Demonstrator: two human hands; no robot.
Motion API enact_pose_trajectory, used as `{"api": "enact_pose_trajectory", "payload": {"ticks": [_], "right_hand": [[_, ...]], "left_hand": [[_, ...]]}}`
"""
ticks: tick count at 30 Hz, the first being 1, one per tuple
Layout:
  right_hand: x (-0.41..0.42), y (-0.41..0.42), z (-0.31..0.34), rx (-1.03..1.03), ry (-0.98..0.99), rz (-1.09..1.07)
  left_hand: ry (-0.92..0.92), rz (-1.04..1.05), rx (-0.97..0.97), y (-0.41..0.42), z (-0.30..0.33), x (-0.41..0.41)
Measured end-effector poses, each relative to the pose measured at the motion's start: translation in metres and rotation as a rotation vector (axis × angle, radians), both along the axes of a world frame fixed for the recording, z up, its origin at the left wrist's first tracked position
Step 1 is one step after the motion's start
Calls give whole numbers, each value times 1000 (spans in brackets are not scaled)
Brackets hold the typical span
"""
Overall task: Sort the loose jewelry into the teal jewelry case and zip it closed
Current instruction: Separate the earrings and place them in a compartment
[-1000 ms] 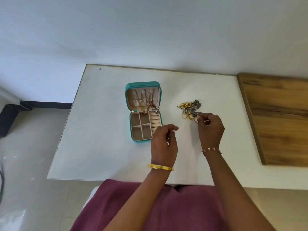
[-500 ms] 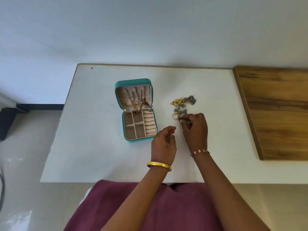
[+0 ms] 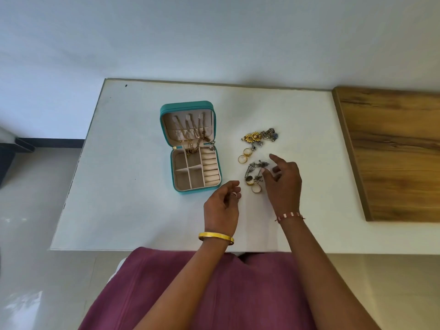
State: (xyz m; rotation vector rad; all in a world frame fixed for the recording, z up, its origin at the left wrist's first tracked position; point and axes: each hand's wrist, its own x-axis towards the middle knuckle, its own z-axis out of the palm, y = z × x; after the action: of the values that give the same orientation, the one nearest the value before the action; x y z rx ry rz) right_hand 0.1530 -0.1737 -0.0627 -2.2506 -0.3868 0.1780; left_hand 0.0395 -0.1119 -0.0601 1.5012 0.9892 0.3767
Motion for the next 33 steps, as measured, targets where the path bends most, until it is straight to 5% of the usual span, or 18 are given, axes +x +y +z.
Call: {"api": "enact_pose_trajectory", "payload": {"ticks": [7,19,33], "right_hand": [[6,9,0,-133,-32,56],[-21,-7,40,379,243,-80],[-85,-24,159,459,283,155]], "left_hand": [[20,-49,73,-2,0,-6],[85,-143,28,-2,23,-15],[-131,-158,174,-9,119,-46]]}}
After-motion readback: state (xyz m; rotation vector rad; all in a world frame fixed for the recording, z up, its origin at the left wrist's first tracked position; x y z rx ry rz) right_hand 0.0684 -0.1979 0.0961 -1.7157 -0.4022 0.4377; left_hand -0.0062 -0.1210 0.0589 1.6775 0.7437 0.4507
